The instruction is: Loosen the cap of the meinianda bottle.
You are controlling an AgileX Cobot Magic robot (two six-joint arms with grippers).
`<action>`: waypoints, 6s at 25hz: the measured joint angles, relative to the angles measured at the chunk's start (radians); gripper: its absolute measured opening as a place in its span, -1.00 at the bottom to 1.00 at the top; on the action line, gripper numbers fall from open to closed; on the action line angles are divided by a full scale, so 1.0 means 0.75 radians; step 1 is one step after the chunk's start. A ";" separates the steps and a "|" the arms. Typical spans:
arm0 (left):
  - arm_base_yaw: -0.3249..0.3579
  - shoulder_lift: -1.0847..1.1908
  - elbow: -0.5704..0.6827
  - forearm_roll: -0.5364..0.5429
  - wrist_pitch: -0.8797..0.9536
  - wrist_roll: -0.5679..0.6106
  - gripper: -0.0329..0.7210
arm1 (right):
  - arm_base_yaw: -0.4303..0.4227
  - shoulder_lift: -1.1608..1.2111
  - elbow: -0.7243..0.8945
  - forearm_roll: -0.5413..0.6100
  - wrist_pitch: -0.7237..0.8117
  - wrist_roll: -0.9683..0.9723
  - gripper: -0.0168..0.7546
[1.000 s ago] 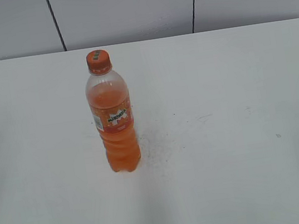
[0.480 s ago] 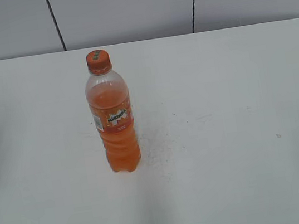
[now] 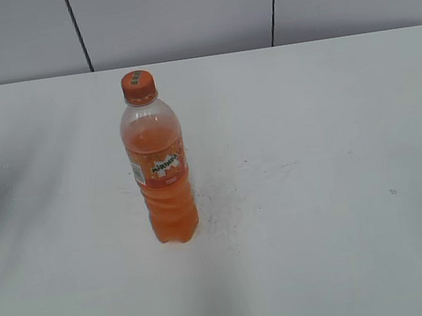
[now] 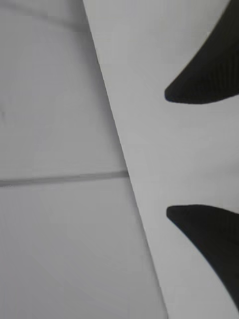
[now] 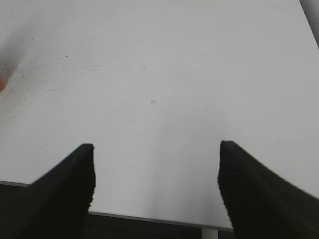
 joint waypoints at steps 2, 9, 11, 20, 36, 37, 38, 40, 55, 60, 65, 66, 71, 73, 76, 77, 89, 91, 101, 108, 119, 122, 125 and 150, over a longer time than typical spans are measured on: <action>0.081 0.120 -0.071 0.414 -0.282 -0.303 0.16 | 0.000 0.000 0.000 0.000 0.000 0.000 0.53; 0.207 0.472 -0.338 1.094 -0.691 -0.577 0.14 | 0.000 0.000 0.000 0.000 0.000 0.000 0.53; 0.171 0.526 -0.355 1.143 -0.702 -0.560 0.14 | 0.000 0.000 0.000 0.000 0.000 0.000 0.53; -0.104 0.826 -0.361 1.206 -0.705 -0.377 0.30 | 0.000 0.000 0.000 0.000 0.000 0.000 0.53; -0.313 1.016 -0.363 0.859 -0.698 -0.096 0.51 | 0.000 0.000 0.000 0.006 0.000 0.000 0.53; -0.315 1.016 -0.363 0.855 -0.698 -0.096 0.49 | 0.000 0.000 0.000 0.014 0.000 0.000 0.53; -0.316 1.016 -0.363 0.852 -0.698 -0.096 0.46 | 0.000 0.000 0.000 0.019 0.000 0.000 0.53; -0.328 1.016 -0.363 0.851 -0.698 -0.093 0.38 | 0.000 0.000 0.000 0.029 0.000 -0.005 0.53; -0.361 1.016 -0.363 0.837 -0.688 -0.086 0.15 | 0.000 0.999 -0.538 0.058 0.113 -0.032 -0.02; -0.362 1.016 -0.363 0.837 -0.687 -0.086 0.15 | 0.000 1.515 -0.932 0.060 0.238 -0.032 -0.08; -0.363 1.016 -0.363 0.837 -0.687 -0.086 0.15 | 0.068 1.857 -1.243 0.074 0.243 -0.032 -0.12; -0.363 1.016 -0.363 0.838 -0.687 -0.086 0.15 | 0.120 1.904 -1.292 0.071 0.243 -0.032 -0.12; -0.363 1.016 -0.363 0.840 -0.687 -0.086 0.14 | 0.480 2.089 -1.520 0.036 0.245 0.040 -0.12; -0.363 1.016 -0.363 0.845 -0.687 -0.086 0.14 | 0.618 2.176 -1.609 0.034 0.246 0.078 -0.12; -0.363 1.016 -0.364 0.851 -0.688 -0.086 0.14 | 0.804 2.292 -1.721 0.010 0.246 0.127 -0.12; -0.364 1.016 -0.364 0.851 -0.688 -0.086 0.14 | 0.846 2.321 -1.751 0.001 0.246 0.139 -0.12; -0.364 1.016 -0.364 0.855 -0.687 -0.086 0.14 | 1.071 2.562 -1.999 -0.020 0.249 0.193 -0.12; -0.364 1.016 -0.364 0.855 -0.684 -0.086 0.14 | 1.071 2.562 -2.001 -0.058 0.252 0.197 -0.12; -0.364 1.015 -0.364 0.858 -0.683 -0.086 0.14 | 1.071 2.563 -1.955 -0.102 0.254 0.201 -0.11; -0.364 1.015 -0.364 0.858 -0.683 -0.086 0.14 | 1.071 2.566 -1.939 -0.081 0.257 0.203 -0.07; -0.364 1.015 -0.364 0.865 -0.683 -0.085 0.13 | 1.071 2.587 -1.941 -0.054 0.259 0.198 -0.09; -0.364 1.015 -0.364 0.870 -0.683 -0.082 0.13 | 1.071 2.591 -1.952 -0.056 0.260 0.192 -0.25; -0.364 1.015 -0.364 0.871 -0.683 -0.082 0.13 | 1.071 2.591 -1.953 -0.056 0.263 0.151 -0.27; -0.367 1.008 -0.375 0.904 -0.648 -0.082 0.07 | 1.071 2.592 -1.965 -0.033 0.253 -1.435 -0.37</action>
